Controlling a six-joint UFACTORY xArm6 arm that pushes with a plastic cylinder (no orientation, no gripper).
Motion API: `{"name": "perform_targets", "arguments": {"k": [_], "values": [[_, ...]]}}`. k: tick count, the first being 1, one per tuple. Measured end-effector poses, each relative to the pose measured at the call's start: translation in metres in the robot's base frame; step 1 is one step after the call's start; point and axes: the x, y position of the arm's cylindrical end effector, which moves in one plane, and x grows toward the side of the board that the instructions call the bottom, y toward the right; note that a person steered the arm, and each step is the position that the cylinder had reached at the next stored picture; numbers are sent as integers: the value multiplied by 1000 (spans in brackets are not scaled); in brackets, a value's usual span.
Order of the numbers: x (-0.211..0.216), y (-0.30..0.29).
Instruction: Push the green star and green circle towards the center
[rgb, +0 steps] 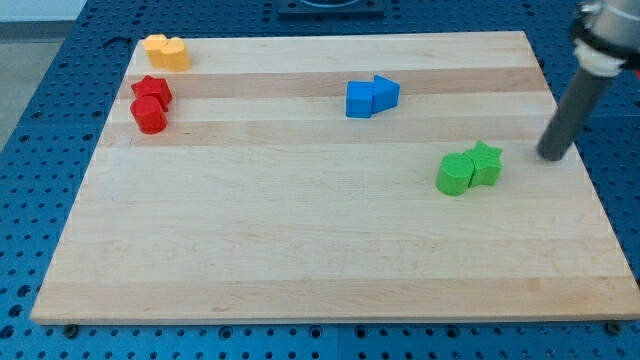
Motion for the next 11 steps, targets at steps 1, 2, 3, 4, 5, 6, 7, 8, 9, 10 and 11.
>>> {"name": "perform_targets", "arguments": {"k": [1, 2, 3, 4, 5, 6, 7, 8, 9, 10, 11], "values": [[30, -66], [50, -126], [62, -139], [62, -132], [61, -87], [39, -47], [-5, -39], [-31, -54], [-10, -91], [33, -106], [61, -138]]}}
